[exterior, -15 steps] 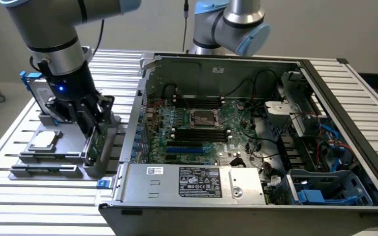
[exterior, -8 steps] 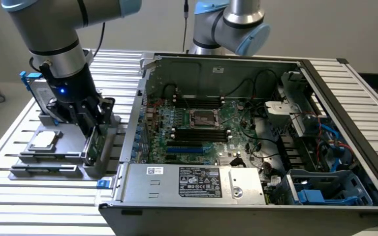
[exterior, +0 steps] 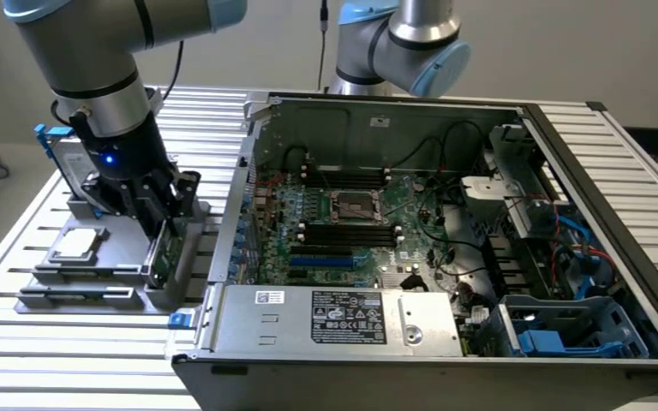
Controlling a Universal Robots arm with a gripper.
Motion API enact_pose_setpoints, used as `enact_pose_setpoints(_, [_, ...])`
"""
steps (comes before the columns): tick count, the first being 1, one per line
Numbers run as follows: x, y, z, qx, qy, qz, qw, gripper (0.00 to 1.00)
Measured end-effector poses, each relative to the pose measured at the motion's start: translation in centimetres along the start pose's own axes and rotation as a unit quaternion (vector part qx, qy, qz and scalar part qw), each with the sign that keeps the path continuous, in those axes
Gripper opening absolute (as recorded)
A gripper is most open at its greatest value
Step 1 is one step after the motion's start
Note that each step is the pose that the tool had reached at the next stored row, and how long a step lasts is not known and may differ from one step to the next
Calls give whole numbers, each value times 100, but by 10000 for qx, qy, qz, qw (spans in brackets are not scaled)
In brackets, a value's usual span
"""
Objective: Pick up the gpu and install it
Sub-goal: 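Pick up the gpu and move the gpu toward the slot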
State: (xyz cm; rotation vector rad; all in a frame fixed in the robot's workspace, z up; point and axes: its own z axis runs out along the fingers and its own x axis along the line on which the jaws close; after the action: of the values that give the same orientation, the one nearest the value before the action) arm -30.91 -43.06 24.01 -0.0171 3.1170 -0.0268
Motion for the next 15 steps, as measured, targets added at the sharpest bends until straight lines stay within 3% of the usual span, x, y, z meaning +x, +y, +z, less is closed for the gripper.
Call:
enact_pose_setpoints(8, [0, 0, 0, 0, 0, 0, 10000, 42])
enact_pose_setpoints(10, [0, 0, 0, 0, 0, 0, 10000, 34])
enact_pose_setpoints(12, [0, 0, 0, 0, -1, 0, 10000, 34])
enact_pose_setpoints(13, [0, 0, 0, 0, 0, 0, 10000, 27])
enact_pose_setpoints(15, [0, 0, 0, 0, 0, 0, 10000, 27])
